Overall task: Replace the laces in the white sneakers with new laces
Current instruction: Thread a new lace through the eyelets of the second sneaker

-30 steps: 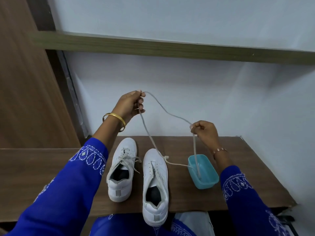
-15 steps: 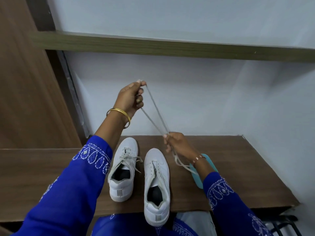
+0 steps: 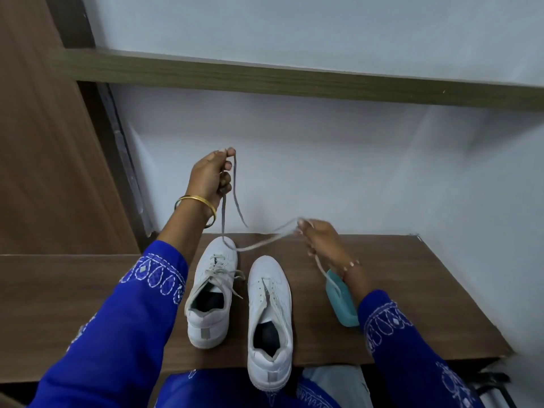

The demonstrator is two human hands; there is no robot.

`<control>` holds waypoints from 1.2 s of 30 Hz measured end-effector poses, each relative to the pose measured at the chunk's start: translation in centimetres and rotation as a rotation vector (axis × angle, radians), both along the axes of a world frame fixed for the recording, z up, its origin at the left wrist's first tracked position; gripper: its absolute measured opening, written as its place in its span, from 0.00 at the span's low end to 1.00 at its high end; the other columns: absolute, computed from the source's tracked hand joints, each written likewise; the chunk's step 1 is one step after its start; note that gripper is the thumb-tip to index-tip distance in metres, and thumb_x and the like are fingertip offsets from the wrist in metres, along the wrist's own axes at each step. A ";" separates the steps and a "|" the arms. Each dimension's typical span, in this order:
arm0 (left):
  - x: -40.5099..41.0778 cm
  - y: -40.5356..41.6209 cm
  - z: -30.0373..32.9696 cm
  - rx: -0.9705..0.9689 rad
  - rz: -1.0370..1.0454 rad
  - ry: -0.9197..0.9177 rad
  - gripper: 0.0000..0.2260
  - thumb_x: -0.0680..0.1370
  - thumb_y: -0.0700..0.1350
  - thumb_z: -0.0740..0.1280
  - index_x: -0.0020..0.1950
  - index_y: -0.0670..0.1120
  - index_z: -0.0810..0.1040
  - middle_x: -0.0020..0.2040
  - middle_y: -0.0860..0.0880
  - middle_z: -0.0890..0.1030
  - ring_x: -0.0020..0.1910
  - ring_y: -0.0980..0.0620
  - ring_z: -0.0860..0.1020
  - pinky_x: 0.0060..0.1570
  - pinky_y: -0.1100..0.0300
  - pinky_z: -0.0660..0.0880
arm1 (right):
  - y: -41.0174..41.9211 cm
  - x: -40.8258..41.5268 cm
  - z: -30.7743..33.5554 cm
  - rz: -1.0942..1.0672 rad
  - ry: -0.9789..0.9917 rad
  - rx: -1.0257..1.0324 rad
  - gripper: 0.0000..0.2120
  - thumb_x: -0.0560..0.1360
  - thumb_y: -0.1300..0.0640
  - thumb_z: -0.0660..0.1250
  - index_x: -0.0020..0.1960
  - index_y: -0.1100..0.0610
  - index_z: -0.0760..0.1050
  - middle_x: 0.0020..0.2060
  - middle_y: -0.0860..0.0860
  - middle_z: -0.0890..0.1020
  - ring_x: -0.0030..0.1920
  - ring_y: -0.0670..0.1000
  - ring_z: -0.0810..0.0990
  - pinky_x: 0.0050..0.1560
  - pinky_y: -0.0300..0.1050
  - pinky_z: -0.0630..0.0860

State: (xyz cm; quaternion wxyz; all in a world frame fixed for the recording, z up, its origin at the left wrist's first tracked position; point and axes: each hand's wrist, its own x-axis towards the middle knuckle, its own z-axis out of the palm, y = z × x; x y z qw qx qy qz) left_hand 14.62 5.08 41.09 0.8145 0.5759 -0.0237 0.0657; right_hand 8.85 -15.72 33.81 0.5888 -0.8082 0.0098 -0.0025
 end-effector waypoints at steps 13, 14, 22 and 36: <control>-0.7 -0.6 -0.4 0.290 -0.097 -0.031 0.12 0.80 0.47 0.59 0.42 0.49 0.79 0.32 0.52 0.70 0.24 0.56 0.61 0.24 0.68 0.62 | -1.2 1.8 -0.7 0.044 0.115 -0.357 0.10 0.76 0.61 0.65 0.35 0.56 0.73 0.32 0.52 0.77 0.25 0.41 0.73 0.30 0.34 0.69; -0.8 -0.9 -0.1 0.338 -0.112 -0.046 0.12 0.80 0.47 0.59 0.42 0.49 0.79 0.32 0.52 0.71 0.24 0.57 0.62 0.25 0.68 0.63 | -1.6 1.7 -0.9 0.094 0.197 -0.415 0.06 0.74 0.62 0.67 0.38 0.58 0.74 0.40 0.53 0.79 0.34 0.44 0.77 0.35 0.35 0.71; -1.8 -4.1 1.0 0.616 -0.332 -0.185 0.11 0.79 0.46 0.62 0.40 0.45 0.79 0.32 0.50 0.72 0.23 0.58 0.64 0.28 0.65 0.64 | 1.4 1.8 6.0 0.109 -0.121 -0.115 0.15 0.77 0.58 0.64 0.62 0.58 0.74 0.60 0.53 0.77 0.59 0.48 0.75 0.53 0.37 0.70; -0.5 -2.1 1.5 0.497 -0.308 -0.009 0.12 0.80 0.48 0.61 0.39 0.45 0.78 0.29 0.51 0.70 0.25 0.54 0.67 0.32 0.62 0.70 | -1.0 2.1 8.8 -0.201 -0.259 0.054 0.13 0.79 0.63 0.58 0.50 0.69 0.78 0.34 0.51 0.78 0.30 0.43 0.74 0.30 0.27 0.71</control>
